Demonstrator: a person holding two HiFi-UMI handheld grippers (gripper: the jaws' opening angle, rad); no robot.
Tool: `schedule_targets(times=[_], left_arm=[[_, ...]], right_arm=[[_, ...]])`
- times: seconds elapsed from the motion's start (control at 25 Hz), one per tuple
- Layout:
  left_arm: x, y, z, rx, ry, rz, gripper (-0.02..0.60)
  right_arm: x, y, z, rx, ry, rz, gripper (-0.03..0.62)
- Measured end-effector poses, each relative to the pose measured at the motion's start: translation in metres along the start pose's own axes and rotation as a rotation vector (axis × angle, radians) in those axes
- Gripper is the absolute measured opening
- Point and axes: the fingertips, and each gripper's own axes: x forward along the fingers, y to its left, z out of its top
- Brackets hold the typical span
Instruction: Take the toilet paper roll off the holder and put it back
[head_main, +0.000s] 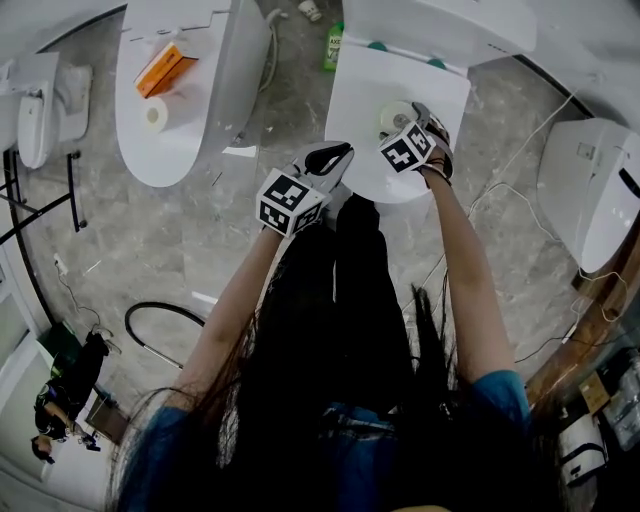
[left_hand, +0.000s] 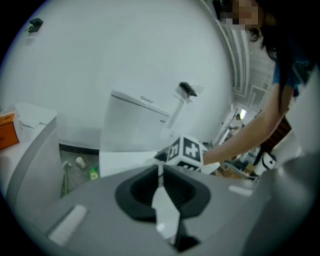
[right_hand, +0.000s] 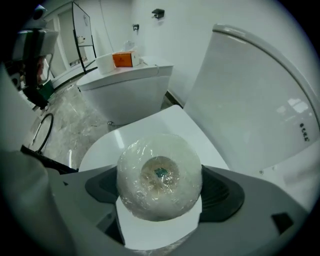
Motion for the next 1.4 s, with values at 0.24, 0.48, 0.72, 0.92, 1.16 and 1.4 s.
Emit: schedule_targets(times=[0.24,0.48,0.72,0.92,1.16,1.4], left_arm=[[-0.003,-0.001,0.007,0.004,-0.01,0.004,0.017],[-0.005,-0.01,0.018,0.01,-0.032,-0.002,0.017],[-0.009,-0.021,0.041,0.025,-0.085,-0.009,0.017],[-0.012,-0.028,0.06,0.042,-0.128,-0.006,0.017],[-0.012,-0.032,0.06,0.041,-0.106,0.0,0.017],[-0.011,-0.034,0.055,0.072,-0.087,0.005,0.017]], right_arm=[[-0.053,0.0,0.005,0.015,-0.133,-0.053,0.457],[-0.129,-0.001,0.006,0.146,-0.294,-0.086,0.457],[-0.197,0.011,0.01,0.34,-0.451,-0.082,0.457],[-0.225,0.023,0.001,0.389,-0.476,-0.1,0.457],[-0.239,0.023,-0.005,0.451,-0.484,-0.145,0.457],[-0.234,0.016,-0.001,0.419,-0.485,-0.161,0.457]])
